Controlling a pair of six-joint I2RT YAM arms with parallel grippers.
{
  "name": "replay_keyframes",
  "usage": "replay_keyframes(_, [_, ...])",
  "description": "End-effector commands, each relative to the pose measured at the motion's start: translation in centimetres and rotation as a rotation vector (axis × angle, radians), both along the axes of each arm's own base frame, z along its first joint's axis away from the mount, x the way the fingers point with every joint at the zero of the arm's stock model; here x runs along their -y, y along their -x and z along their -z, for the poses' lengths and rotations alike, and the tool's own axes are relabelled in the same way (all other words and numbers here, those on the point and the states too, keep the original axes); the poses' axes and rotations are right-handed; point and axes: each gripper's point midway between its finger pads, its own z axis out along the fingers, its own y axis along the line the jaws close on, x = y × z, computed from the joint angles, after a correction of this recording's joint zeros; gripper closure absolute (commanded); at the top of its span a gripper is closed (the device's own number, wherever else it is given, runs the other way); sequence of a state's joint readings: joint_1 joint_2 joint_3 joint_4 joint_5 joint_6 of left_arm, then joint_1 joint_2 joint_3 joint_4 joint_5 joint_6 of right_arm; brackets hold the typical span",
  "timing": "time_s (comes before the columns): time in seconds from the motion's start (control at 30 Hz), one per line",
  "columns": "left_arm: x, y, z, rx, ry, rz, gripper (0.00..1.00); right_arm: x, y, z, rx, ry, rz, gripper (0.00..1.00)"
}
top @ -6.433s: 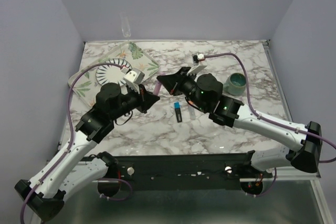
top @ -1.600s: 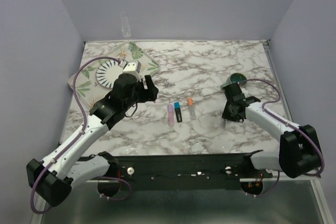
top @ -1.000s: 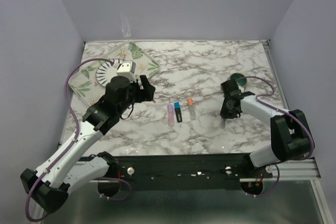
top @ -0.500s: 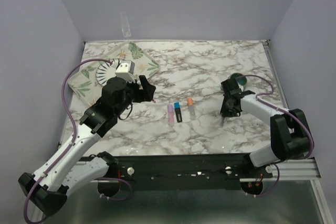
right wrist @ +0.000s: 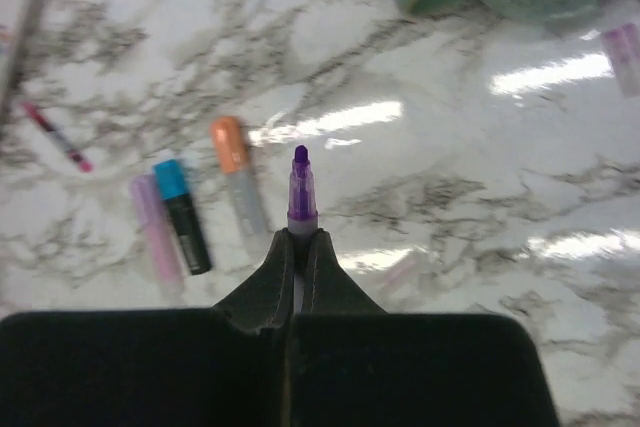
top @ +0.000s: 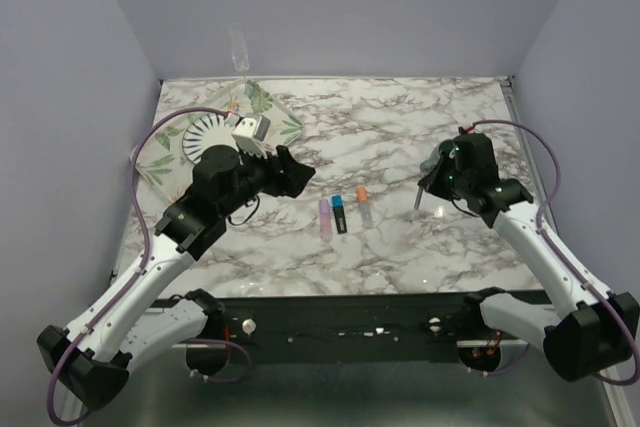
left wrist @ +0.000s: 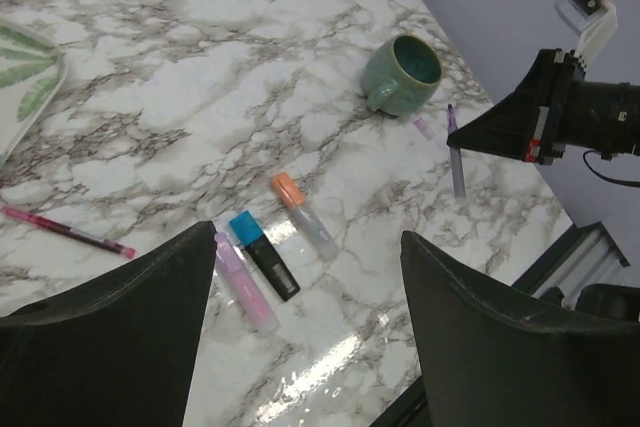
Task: Insert the pens into the pen caps
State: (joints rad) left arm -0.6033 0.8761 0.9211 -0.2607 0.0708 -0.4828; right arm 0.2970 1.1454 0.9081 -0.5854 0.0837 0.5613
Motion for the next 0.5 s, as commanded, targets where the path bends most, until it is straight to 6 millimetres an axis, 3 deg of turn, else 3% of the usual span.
replay_keyframes(0.0, [2.7, 1.1, -0.2, -0.008, 0.058, 0.159, 0.18, -6.0, 1.6, -5.3, 0.147, -0.359, -0.175, 0.99])
replay_keyframes(0.03, [3.1, 1.2, -0.4, -0.011, 0.078, 0.178, 0.18, -7.0, 1.3, -6.9, 0.218, -0.420, -0.205, 0.99])
replay_keyframes(0.07, [3.8, 1.7, -0.3, -0.027, 0.091, 0.223, 0.18, -8.2, 2.6, -7.5, 0.233, -0.479, -0.258, 0.99])
replay_keyframes(0.13, [4.6, 2.0, -0.7, -0.030, 0.127, 0.268, 0.20, -9.5, 2.8, -9.7, 0.302, -0.566, -0.288, 0.99])
replay_keyframes(0.3, [6.8, 3.2, -1.3, -0.100, 0.230, 0.392, 0.23, -12.3, 4.8, -12.5, 0.399, -0.703, -0.360, 0.99])
replay_keyframes(0.33, [7.3, 3.3, -2.0, -0.077, 0.264, 0.419, 0.24, -12.7, 5.0, -13.9, 0.449, -0.737, -0.377, 0.99])
replay_keyframes(0.47, [9.3, 4.8, -2.6, -0.144, 0.405, 0.565, 0.27, -14.3, 6.1, -15.7, 0.502, -0.811, -0.410, 0.99])
